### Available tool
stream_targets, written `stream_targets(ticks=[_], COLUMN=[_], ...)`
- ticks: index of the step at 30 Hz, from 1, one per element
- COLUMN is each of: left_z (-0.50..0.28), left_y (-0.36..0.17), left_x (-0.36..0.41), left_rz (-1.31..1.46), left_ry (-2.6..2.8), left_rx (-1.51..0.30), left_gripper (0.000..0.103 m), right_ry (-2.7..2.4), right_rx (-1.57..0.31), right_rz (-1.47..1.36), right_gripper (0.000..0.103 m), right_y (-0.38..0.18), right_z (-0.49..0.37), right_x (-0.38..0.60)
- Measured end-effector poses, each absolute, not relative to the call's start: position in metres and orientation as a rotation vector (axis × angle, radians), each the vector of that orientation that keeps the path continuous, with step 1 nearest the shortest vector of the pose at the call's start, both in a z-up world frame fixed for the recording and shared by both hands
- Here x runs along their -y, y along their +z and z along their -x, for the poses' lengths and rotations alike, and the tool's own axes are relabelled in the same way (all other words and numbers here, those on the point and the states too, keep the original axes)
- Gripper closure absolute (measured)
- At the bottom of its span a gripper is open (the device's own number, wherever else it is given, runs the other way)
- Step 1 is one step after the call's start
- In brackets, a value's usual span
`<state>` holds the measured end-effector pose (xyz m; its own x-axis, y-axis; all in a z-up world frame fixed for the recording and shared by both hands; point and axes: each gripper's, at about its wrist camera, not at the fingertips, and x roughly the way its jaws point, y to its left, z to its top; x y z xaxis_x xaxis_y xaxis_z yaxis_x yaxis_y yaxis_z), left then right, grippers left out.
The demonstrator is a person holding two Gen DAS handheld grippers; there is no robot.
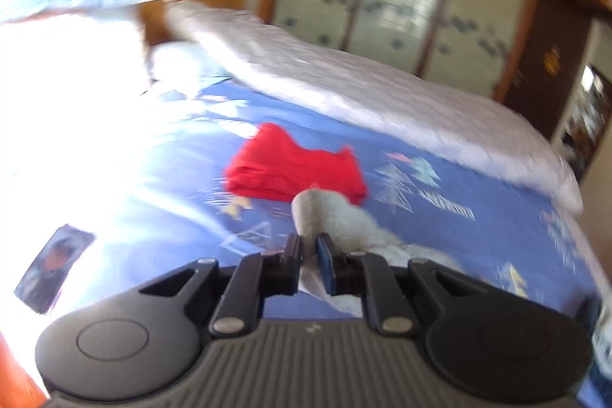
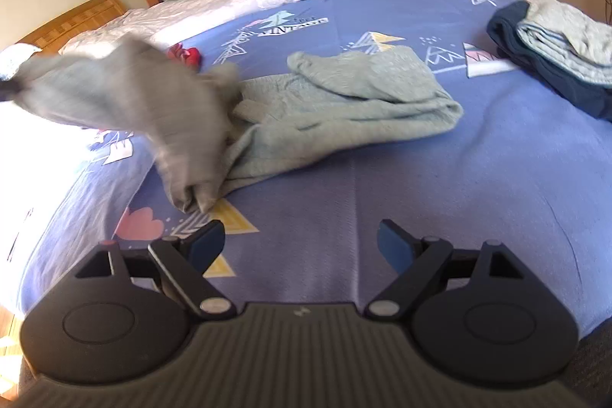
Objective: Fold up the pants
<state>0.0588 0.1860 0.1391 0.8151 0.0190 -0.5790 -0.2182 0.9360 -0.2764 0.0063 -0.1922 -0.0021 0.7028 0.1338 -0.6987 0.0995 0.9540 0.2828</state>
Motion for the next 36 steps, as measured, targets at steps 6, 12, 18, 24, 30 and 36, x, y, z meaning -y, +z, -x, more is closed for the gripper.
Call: stream_targets(ticks=[6,12,18,24,30,36], left_z=[0.003,-0.013,-0.08,-0.164,-0.202,-0.2], left_y=[0.181,0.147,0.095,0.048,-0.003,-0.008], left_x=[-0.267,-0.246,-0.161,-0.094,-0.03,-0.05], left_rz=[0.343,0.278,0.196,0.107,-0.103,-0.033], left_ry=[0.458,0.309,0.034,-0.056,-0.076,-0.048], left_rx=[-0.346,-0.527,-0.71,-0.83,-0.919,-0.947], left_gripper=[0.101,0.096,0.064,0.04,0.058,0.097], right_ry=[0.015,0.029,0.049,0.121,0.142,-0.018], right_rx=[-0.789,-0.754,-0.721,-0.736,-0.815,-0.689], right_rz=[-0.274,-0.211,-0.08,0.063,0.143,-0.034], right_gripper=[0.015,0.015,0.019,0.019,0.08,0.087], right_y=[0.003,0.007,0.005,-0.008,-0.034,-0.001], right_z=[-0.014,-0.036,-0.086,-0.138,-0.174,-0.156], right_x=[0.185,0.176,0.165,0.145,0.139,0.198])
